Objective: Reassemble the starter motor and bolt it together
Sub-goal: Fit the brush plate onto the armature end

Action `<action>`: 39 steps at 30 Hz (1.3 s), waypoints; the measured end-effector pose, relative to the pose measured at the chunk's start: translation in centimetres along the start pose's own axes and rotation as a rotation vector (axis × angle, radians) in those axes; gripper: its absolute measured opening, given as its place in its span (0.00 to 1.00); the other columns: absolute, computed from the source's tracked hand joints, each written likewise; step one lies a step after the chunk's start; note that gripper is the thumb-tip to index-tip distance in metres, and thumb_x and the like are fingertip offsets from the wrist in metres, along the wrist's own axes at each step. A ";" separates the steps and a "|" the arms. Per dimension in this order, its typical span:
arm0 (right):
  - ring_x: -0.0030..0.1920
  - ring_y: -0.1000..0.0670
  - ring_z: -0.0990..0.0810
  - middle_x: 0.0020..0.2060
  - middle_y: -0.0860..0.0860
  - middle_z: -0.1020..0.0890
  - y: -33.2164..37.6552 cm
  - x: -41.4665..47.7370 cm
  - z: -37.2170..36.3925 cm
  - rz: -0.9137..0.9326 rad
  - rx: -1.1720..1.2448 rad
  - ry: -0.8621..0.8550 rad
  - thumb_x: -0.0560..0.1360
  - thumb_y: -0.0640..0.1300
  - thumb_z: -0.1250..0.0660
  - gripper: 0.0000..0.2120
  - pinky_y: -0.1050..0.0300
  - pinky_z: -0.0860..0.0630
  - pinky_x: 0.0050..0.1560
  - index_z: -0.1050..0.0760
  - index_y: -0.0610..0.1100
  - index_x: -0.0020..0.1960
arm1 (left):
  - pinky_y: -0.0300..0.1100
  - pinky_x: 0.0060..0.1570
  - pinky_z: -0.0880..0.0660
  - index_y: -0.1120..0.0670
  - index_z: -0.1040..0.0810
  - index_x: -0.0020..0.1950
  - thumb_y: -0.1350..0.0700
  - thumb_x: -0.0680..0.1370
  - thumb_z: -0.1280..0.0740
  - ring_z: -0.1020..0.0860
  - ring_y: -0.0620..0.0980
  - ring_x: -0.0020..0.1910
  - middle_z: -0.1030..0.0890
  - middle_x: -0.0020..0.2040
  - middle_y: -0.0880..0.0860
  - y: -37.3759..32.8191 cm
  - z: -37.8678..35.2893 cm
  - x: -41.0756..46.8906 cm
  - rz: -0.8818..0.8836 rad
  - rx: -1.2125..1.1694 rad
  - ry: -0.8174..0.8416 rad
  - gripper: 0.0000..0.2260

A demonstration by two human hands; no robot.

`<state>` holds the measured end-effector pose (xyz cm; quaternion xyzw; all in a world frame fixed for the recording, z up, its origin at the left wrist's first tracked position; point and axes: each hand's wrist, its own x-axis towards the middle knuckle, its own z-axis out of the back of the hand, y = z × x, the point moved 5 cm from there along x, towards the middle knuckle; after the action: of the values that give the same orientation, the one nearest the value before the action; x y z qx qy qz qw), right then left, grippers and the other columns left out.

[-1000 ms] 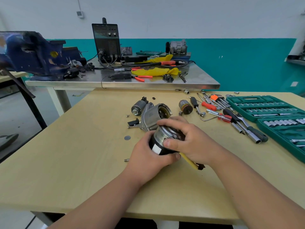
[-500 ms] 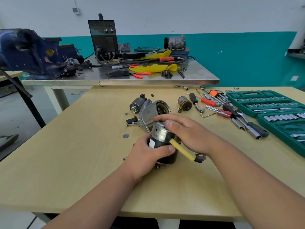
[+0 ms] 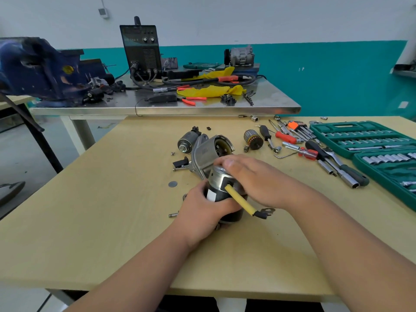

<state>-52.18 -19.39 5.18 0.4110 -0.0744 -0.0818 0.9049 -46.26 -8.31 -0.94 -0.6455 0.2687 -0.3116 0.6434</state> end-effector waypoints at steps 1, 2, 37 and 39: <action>0.55 0.63 0.24 0.58 0.56 0.21 -0.2 -0.2 0.1 0.006 0.099 0.048 0.78 0.61 0.49 0.19 0.63 0.29 0.55 0.25 0.60 0.60 | 0.36 0.39 0.24 0.53 0.20 0.52 0.47 0.57 0.23 0.19 0.44 0.39 0.16 0.41 0.47 0.0 0.1 0.0 -0.017 -0.012 0.006 0.25; 0.59 0.62 0.25 0.59 0.58 0.21 -0.3 -0.3 0.2 0.020 0.225 0.082 0.76 0.59 0.47 0.18 0.62 0.30 0.59 0.25 0.61 0.61 | 0.35 0.41 0.24 0.52 0.19 0.53 0.47 0.57 0.23 0.19 0.44 0.42 0.16 0.42 0.47 -0.1 0.2 -0.1 -0.032 -0.030 0.012 0.25; 0.55 0.58 0.20 0.54 0.58 0.19 0.8 -1.1 0.3 0.260 0.277 -0.011 0.62 0.60 0.30 0.26 0.65 0.25 0.52 0.27 0.59 0.59 | 0.48 0.54 0.22 0.58 0.23 0.63 0.49 0.59 0.24 0.19 0.55 0.55 0.17 0.56 0.56 -0.6 -0.3 -0.3 -0.159 -0.065 0.060 0.34; 0.53 0.58 0.19 0.52 0.58 0.18 0.7 -0.9 0.2 0.243 0.317 -0.024 0.62 0.60 0.30 0.25 0.66 0.25 0.51 0.25 0.58 0.58 | 0.50 0.46 0.23 0.61 0.23 0.63 0.49 0.59 0.24 0.19 0.56 0.46 0.17 0.50 0.57 -0.5 -0.4 -0.2 -0.128 -0.113 0.072 0.34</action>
<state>-53.09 -18.94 5.78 0.5353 -0.1461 0.0359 0.8312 -46.68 -8.44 -0.47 -0.6851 0.2669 -0.3595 0.5746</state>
